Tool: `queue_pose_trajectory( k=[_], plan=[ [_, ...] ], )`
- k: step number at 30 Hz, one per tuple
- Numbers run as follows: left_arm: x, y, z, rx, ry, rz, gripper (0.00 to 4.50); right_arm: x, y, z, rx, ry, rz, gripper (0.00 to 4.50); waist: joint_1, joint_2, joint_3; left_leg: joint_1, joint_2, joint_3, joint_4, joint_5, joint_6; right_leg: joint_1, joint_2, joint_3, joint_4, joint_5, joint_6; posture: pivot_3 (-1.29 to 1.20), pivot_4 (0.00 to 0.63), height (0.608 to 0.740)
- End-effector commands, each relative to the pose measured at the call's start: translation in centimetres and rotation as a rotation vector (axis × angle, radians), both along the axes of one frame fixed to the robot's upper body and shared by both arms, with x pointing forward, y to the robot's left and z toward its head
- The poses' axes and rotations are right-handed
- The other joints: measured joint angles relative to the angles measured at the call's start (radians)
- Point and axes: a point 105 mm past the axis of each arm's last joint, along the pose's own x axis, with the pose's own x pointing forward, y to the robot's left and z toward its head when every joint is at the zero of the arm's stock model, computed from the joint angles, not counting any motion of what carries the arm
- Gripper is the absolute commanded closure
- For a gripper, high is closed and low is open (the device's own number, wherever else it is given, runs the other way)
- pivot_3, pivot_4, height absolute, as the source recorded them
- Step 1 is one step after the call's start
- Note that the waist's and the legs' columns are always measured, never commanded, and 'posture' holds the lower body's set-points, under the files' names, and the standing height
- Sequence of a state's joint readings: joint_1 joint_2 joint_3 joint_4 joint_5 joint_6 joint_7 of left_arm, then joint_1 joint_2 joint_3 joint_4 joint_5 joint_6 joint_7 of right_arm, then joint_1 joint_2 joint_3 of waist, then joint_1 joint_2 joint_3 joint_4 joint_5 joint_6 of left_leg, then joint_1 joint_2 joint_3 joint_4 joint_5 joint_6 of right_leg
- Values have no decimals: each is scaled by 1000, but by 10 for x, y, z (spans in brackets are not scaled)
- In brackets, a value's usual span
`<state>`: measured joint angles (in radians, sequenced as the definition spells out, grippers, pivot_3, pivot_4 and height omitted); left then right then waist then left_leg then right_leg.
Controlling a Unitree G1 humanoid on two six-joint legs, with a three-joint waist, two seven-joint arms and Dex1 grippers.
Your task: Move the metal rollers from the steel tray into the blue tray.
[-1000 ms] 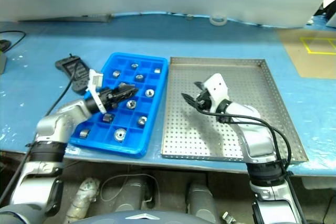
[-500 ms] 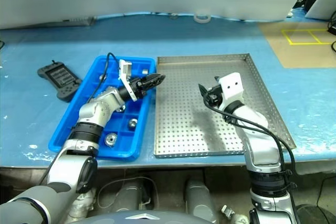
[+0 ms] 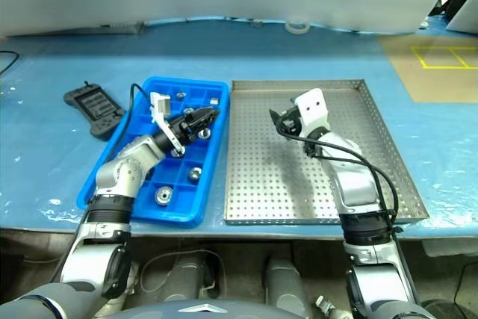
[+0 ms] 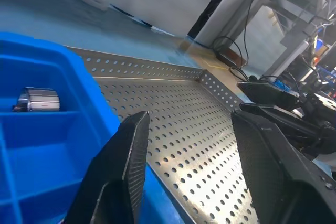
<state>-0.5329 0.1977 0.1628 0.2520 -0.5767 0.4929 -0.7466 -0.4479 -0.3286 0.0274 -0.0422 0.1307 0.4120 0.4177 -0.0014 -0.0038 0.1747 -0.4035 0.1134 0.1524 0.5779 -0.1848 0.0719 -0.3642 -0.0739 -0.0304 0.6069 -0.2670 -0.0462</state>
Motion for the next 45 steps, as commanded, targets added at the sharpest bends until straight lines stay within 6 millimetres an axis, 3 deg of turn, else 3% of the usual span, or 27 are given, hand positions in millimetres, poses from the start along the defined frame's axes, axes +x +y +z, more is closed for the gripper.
queue_pose_trajectory(
  k=[1,19,37,42,45],
  plan=[
    [-4,2,14,-14,-43,2,1896,1,6,19,0,-80,24,1233,2,0,0,0,0,0,0,0,0,0,0,0,0,0,0,-58,150,740],
    [4,-5,14,-28,-32,16,1896,-2,0,9,-13,-69,-6,1233,17,0,0,0,0,0,-1,0,0,0,0,0,0,0,0,-73,150,740],
    [3,-16,16,-40,-31,-20,1896,-4,0,13,-46,-74,0,1233,17,0,0,0,0,0,-1,0,0,-1,0,0,0,0,0,-95,150,740],
    [6,-8,17,-40,-33,3,1896,-5,-1,3,-38,-55,-17,1233,17,0,0,0,0,0,-1,0,0,-1,0,0,0,0,0,-91,150,740],
    [7,-7,19,-44,-31,4,1896,-6,6,10,-35,-69,6,1233,16,0,0,-1,0,0,-1,0,0,-1,0,0,0,0,0,-101,150,740]
  ],
)
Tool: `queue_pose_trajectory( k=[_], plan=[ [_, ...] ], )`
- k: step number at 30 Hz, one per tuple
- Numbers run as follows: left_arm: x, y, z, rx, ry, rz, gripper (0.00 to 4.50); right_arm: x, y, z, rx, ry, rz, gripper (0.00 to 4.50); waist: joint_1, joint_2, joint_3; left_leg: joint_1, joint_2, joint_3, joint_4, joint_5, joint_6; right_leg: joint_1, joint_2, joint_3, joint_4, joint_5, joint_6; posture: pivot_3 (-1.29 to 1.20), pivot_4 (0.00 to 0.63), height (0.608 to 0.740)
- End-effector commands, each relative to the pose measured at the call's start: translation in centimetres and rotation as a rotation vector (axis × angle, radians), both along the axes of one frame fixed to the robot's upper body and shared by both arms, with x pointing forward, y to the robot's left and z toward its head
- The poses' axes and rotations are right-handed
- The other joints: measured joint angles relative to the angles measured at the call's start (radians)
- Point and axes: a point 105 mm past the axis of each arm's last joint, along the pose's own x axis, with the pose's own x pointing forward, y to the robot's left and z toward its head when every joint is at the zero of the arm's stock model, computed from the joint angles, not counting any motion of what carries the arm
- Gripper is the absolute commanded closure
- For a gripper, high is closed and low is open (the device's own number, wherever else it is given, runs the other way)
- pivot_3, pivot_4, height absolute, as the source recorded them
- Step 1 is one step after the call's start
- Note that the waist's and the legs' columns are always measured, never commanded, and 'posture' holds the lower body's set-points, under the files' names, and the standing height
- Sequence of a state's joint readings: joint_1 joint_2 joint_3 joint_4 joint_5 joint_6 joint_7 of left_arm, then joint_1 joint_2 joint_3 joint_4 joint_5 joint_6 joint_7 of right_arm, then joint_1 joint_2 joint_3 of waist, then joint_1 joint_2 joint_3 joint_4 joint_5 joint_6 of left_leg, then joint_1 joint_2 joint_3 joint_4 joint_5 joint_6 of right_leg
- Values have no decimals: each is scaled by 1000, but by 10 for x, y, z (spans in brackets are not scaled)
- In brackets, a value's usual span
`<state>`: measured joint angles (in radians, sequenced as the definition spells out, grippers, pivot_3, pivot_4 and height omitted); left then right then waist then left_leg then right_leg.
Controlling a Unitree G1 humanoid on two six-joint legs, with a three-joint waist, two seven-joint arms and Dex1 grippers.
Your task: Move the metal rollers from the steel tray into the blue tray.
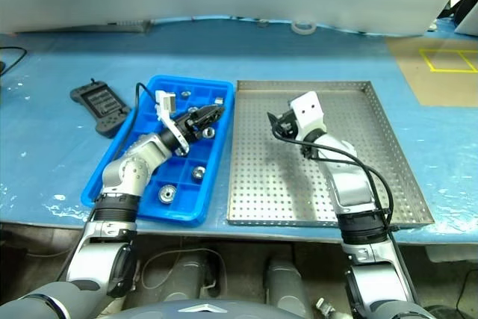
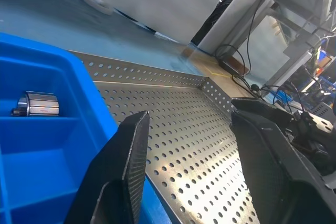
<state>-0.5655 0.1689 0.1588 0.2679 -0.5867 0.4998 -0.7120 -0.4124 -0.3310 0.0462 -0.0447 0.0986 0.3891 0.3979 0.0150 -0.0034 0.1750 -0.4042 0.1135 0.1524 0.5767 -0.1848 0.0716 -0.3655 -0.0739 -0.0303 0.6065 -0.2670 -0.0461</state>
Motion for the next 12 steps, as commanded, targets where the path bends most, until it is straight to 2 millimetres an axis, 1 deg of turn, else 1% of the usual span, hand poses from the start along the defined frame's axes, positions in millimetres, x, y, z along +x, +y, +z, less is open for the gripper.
queue_pose_trajectory(
  k=[1,3,5,6,9,12],
  plan=[
    [2,1,15,-17,-43,-3,1896,-3,8,23,1,-81,32,1233,0,0,0,0,0,0,0,0,0,0,0,0,0,0,0,-104,150,740],
    [2,-2,17,-11,-50,-15,1896,0,-1,23,3,-83,0,1233,0,0,0,0,0,0,0,0,0,0,0,0,0,0,0,-103,150,740],
    [4,-2,18,-9,-54,-13,1896,2,-6,18,1,-72,-25,1233,1,0,0,0,0,0,0,0,0,0,0,0,0,0,0,-103,150,740],
    [5,0,17,-10,-50,-3,1896,1,-4,16,-2,-68,-26,1233,1,0,0,0,0,0,0,0,0,0,0,0,0,0,0,-106,150,740],
    [6,-1,17,-9,-46,-9,1896,-1,2,20,-4,-77,2,1233,0,0,0,0,0,0,0,0,0,0,0,0,0,0,0,-116,150,740],
    [5,-5,16,-6,-48,-19,1896,0,-5,22,-3,-84,-22,1233,0,0,0,0,0,0,0,0,0,0,0,0,0,0,0,-117,150,740]
  ],
)
